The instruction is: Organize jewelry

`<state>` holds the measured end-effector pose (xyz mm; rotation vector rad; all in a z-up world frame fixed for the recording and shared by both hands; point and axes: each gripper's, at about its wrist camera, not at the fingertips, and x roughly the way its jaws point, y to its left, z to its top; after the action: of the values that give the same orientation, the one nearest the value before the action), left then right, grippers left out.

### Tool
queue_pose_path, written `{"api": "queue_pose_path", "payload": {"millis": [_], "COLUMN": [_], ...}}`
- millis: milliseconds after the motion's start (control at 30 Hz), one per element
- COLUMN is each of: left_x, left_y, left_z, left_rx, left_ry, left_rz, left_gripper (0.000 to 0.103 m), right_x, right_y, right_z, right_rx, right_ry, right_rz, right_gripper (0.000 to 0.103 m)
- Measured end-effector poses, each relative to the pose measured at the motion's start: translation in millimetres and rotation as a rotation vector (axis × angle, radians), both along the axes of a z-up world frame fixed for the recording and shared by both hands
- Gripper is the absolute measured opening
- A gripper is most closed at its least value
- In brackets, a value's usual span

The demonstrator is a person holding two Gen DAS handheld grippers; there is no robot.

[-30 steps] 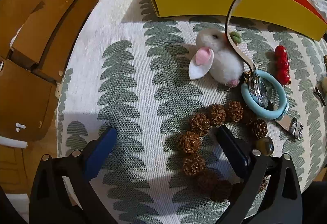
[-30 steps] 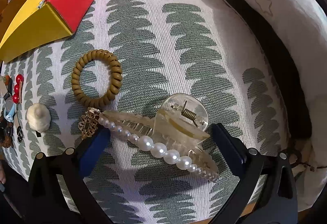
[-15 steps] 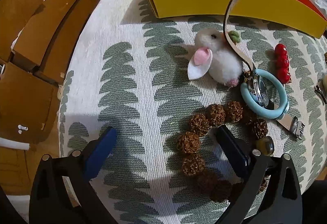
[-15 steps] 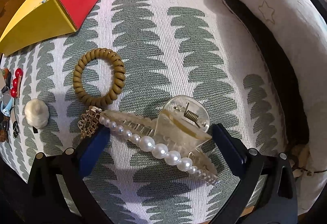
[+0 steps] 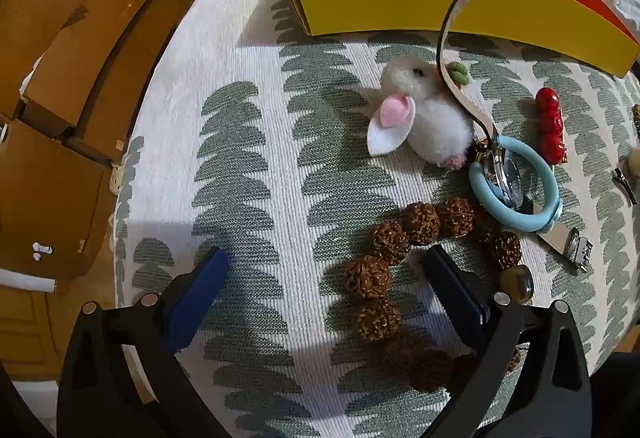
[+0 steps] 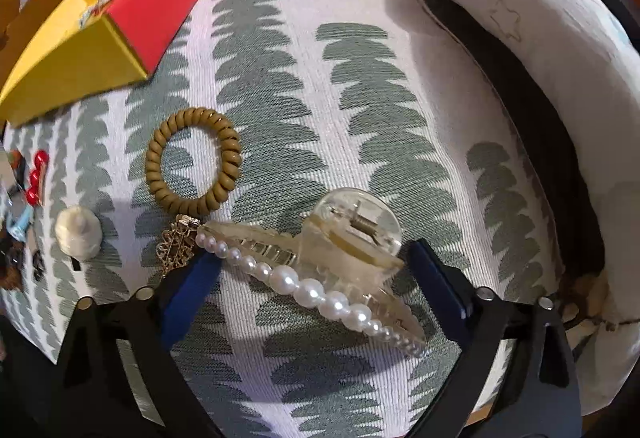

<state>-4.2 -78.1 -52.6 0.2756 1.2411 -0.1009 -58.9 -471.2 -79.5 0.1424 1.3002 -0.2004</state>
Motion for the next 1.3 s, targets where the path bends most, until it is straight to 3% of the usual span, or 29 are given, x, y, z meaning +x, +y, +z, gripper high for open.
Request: {"api": "queue_pose_path", "payload": {"millis": [67, 300, 367, 467, 600, 700, 767, 833, 1033, 1300], "left_x": [-1, -6, -6, -9, -10, -11, -12, -12, -9, -9], "left_y": [-1, -7, -9, -13, -16, -18, -19, -17, -11, -4], "left_z": [1, 1, 1, 2, 3, 5, 7, 8, 14, 23], "left_rx": [0.0, 0.018, 0.007, 0.003, -0.02, -0.046, -0.049, -0.056, -0.115, -0.15], "left_ry": [0.001, -0.013, -0.007, -0.017, -0.012, -0.005, -0.009, -0.009, 0.007, -0.008], "left_rz": [-0.003, -0.033, -0.042, -0.061, -0.076, -0.086, -0.093, -0.087, -0.069, -0.066], "left_gripper": [0.097, 0.096, 0.087, 0.075, 0.065, 0.049, 0.032, 0.026, 0.023, 0.021], "right_x": [-6, -7, -9, -14, -9, -10, -11, -16, -20, -23], "right_y": [-9, -7, -4, -8, -6, -6, -8, -13, -15, -15], "right_z": [5, 7, 10, 22, 26, 28, 29, 32, 36, 41], "right_rx": [0.03, 0.031, 0.029, 0.048, 0.064, 0.07, 0.088, 0.107, 0.127, 0.147], "right_ry": [-0.03, -0.047, -0.052, -0.053, -0.058, -0.059, -0.062, -0.069, -0.075, -0.096], "right_rz": [-0.035, -0.06, -0.066, -0.088, -0.109, -0.12, -0.133, -0.148, -0.169, -0.162], "right_gripper": [0.076, 0.063, 0.056, 0.053, 0.05, 0.047, 0.042, 0.034, 0.026, 0.026]}}
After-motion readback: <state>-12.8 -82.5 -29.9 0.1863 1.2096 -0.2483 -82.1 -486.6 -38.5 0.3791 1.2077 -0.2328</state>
